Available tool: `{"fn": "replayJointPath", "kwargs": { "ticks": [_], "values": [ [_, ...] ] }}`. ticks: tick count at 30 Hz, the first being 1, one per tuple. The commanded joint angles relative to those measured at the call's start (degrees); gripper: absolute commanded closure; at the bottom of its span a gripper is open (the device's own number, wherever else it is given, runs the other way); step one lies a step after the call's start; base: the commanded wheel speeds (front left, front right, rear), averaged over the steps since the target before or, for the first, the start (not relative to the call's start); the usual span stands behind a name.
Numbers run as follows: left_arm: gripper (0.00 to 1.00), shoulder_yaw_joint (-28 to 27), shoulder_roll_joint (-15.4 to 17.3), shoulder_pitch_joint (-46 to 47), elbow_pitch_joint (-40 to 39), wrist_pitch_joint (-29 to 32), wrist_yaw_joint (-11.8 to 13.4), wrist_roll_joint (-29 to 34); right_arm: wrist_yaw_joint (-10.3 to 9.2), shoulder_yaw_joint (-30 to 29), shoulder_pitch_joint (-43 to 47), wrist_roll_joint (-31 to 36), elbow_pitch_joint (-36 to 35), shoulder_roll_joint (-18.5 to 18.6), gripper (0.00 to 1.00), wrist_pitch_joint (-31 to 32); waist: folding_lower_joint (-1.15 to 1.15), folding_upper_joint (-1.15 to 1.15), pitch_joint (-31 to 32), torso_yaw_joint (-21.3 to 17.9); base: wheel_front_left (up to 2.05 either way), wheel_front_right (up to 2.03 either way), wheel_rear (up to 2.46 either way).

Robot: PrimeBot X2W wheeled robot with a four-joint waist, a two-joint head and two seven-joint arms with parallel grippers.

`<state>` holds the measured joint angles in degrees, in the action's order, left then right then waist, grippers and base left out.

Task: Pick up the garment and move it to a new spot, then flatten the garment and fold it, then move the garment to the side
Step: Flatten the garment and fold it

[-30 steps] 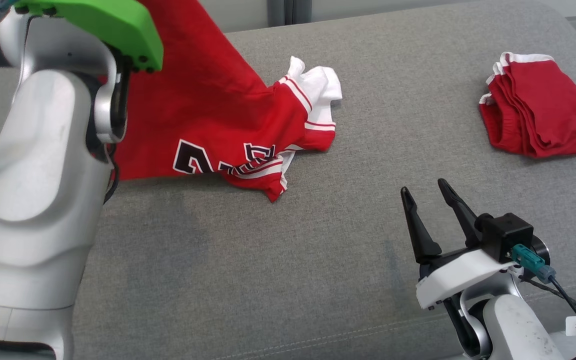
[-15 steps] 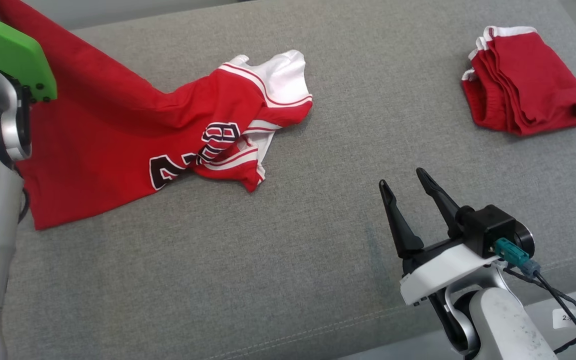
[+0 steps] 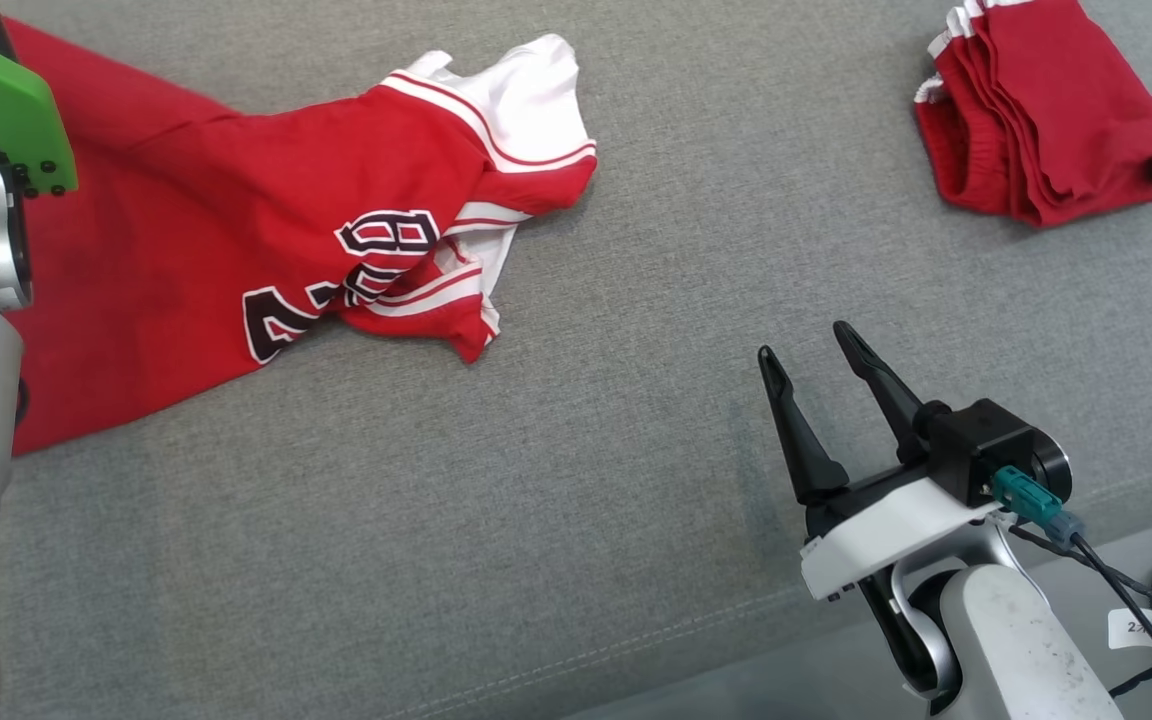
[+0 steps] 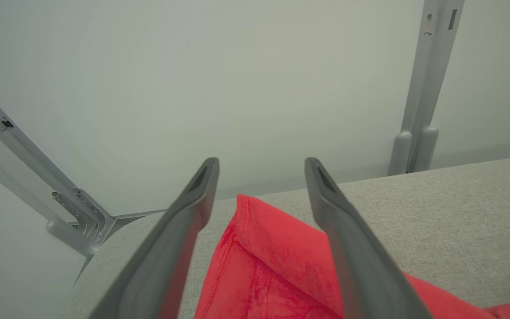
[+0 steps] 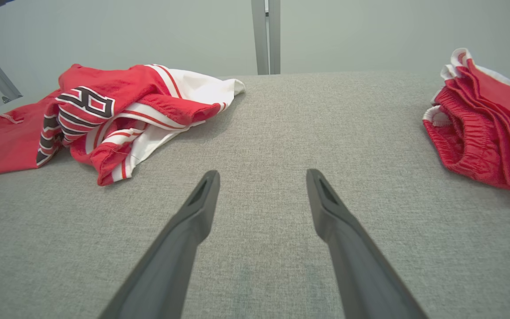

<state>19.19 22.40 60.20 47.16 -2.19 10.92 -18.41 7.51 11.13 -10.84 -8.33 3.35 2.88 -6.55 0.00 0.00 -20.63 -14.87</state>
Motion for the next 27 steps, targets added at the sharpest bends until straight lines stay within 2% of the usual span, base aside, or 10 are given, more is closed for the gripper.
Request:
{"fn": "replayJointPath", "kwargs": {
  "ticks": [1,9,16,20,27],
  "values": [
    [0.00,-0.02,0.20,1.08,0.76,-0.52,-0.47,-0.15,-0.05,0.08,-0.38,0.53,0.02,0.03,0.00,0.27,0.00,0.00,0.50,0.71,0.00,0.00,0.00],
    [0.00,-0.57,-2.90,0.67,4.31,-1.29,-2.12,-2.95,-0.05,-0.55,-0.25,0.48,0.33,0.04,0.00,0.25,0.00,0.00,2.12,3.45,0.00,0.00,0.00],
    [0.00,-3.36,-7.46,-4.83,2.13,-9.80,-4.25,-7.86,-0.05,-3.85,-0.51,0.01,0.60,0.06,0.00,-1.40,0.00,0.00,4.56,6.45,0.00,0.00,0.00],
    [0.00,-5.56,-9.82,-10.76,-2.85,-12.64,-6.08,-10.17,-0.05,-5.99,-0.77,-0.36,1.74,0.04,0.00,-2.42,0.00,0.00,6.63,8.33,0.00,0.00,0.00],
    [0.00,-11.25,-12.72,-26.92,-22.15,-12.93,-8.21,-8.11,-0.05,-7.61,-1.20,-1.88,4.34,0.07,0.00,-3.69,0.00,0.00,10.45,10.43,0.00,0.00,0.00]
  ]
}}
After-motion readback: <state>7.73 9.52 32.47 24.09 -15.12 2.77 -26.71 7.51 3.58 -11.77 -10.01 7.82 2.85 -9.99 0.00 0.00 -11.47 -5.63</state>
